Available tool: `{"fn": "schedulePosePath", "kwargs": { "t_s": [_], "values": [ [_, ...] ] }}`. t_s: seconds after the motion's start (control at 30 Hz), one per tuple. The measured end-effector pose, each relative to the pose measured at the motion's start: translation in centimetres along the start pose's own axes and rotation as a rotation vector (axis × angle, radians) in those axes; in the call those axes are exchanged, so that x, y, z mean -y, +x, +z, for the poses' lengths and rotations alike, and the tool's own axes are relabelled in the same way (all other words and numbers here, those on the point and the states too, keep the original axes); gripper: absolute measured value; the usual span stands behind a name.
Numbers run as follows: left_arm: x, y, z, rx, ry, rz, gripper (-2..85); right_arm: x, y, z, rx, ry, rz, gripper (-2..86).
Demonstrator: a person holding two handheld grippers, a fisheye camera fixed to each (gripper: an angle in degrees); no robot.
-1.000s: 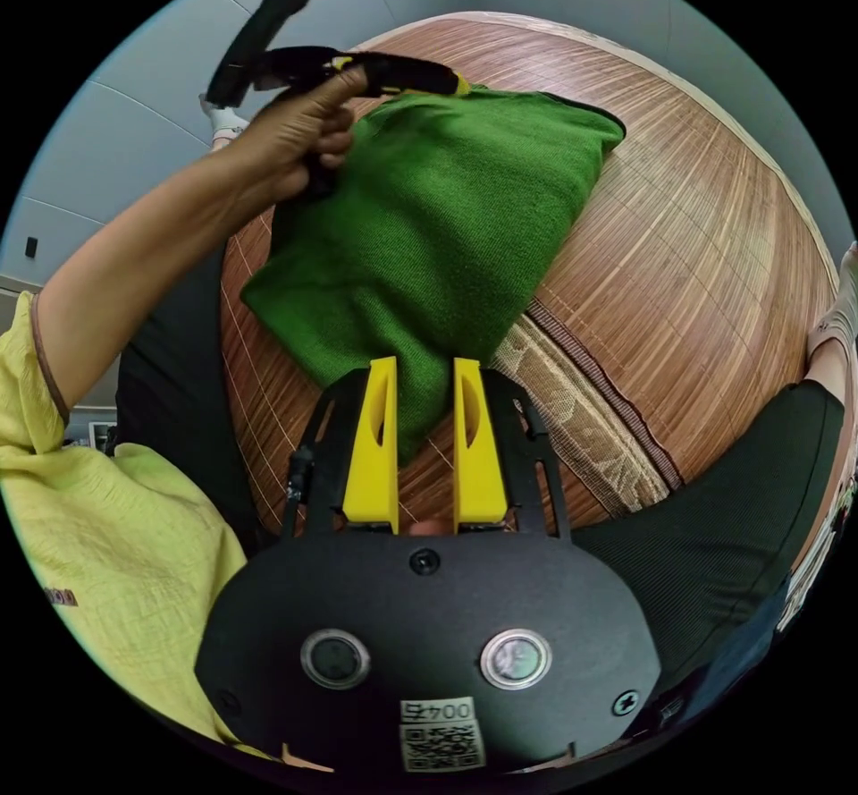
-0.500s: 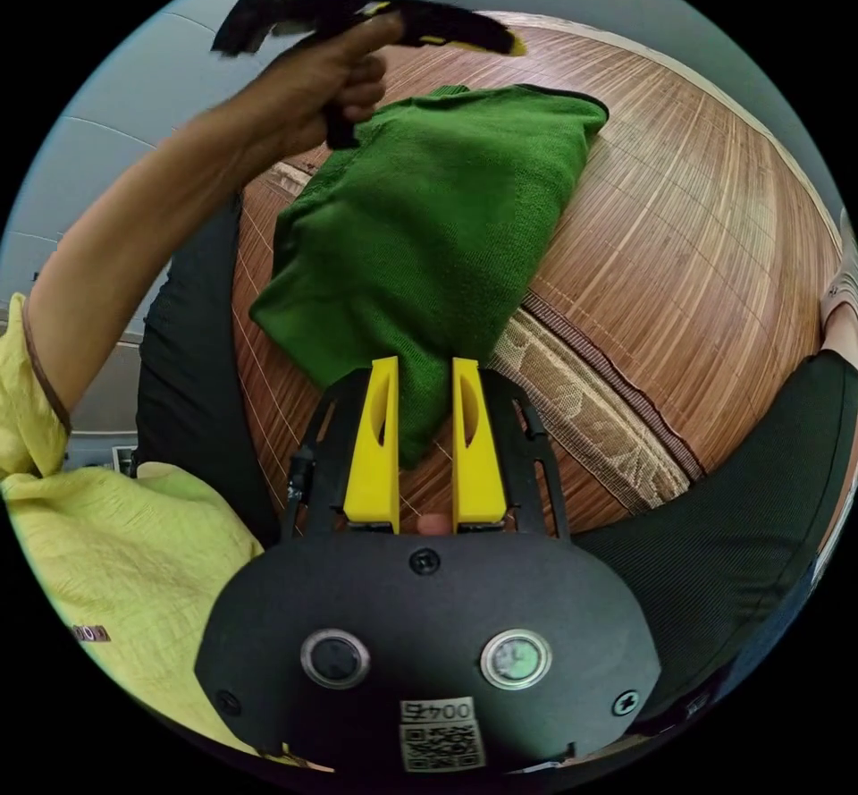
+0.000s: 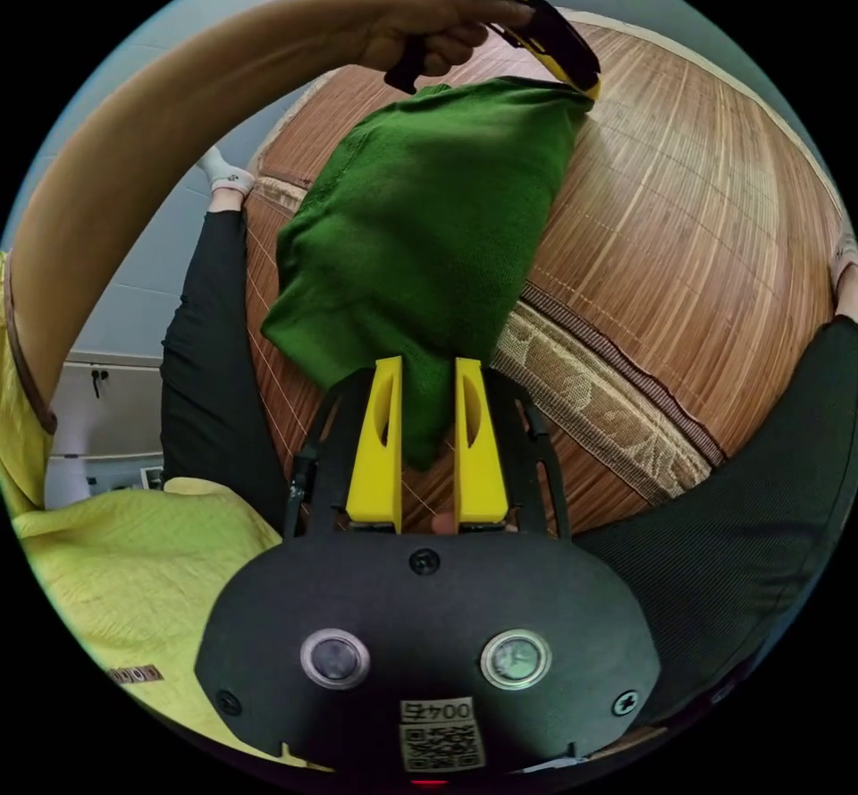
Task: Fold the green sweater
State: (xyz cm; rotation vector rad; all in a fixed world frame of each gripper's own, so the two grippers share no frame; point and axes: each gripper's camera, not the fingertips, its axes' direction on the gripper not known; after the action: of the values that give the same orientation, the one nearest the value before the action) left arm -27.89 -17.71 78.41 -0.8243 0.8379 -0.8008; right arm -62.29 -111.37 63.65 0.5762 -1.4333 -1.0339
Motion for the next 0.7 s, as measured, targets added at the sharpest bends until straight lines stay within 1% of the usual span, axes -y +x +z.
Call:
{"fn": "schedulePosePath", "kwargs": {
  "t_s": [0.1, 0.17, 0.2, 0.27, 0.33, 0.43, 0.5, 0.57, 0.63, 0.7],
  "values": [
    [-0.3, 0.6, 0.3, 0.056, 0.019, 0.019, 2.7, -0.1, 0.3, 0.1, 0.019, 0.004, 0.013, 8.5],
    [-0.9, 0.5, 0.1, 0.098, 0.076, -0.016, 2.3, -0.2, -0.7, 0.4, -0.032, 0.0, -0.042, 8.2],
    [-1.1, 0.3, 0.2, 0.097, 0.084, -0.03, 2.2, -0.3, -1.2, 0.5, -0.056, -0.002, -0.06, 8.1],
    [-2.2, -0.6, 0.9, 0.09, 0.107, -0.09, 2.2, -0.5, -3.4, 1.3, -0.184, -0.018, -0.135, 7.8],
    [-3.3, -1.4, 1.9, 0.071, 0.11, -0.129, 2.5, -0.6, -4.8, 1.9, -0.272, -0.025, -0.16, 7.7],
    [-5.4, -2.8, 2.3, -0.016, 0.169, -0.194, 3.5, -0.8, -6.0, 2.6, -0.334, -0.027, -0.179, 7.6],
    [-6.7, -3.7, 2.3, -0.078, 0.186, -0.229, 4.5, -1.0, -6.1, 2.7, -0.332, -0.024, -0.177, 7.6],
    [-9.1, -4.4, 0.7, -0.157, 0.271, -0.25, 5.7, -1.1, -5.8, 2.6, -0.303, -0.016, -0.165, 7.6],
    [-11.7, -4.3, -1.5, -0.153, 0.342, -0.244, 6.0, -1.2, -5.6, 2.6, -0.281, -0.012, -0.157, 7.6],
    [-15.2, -3.5, -3.7, -0.11, 0.4, -0.23, 5.8, -1.2, -5.6, 2.7, -0.277, -0.02, -0.154, 7.6]
  ]
}}
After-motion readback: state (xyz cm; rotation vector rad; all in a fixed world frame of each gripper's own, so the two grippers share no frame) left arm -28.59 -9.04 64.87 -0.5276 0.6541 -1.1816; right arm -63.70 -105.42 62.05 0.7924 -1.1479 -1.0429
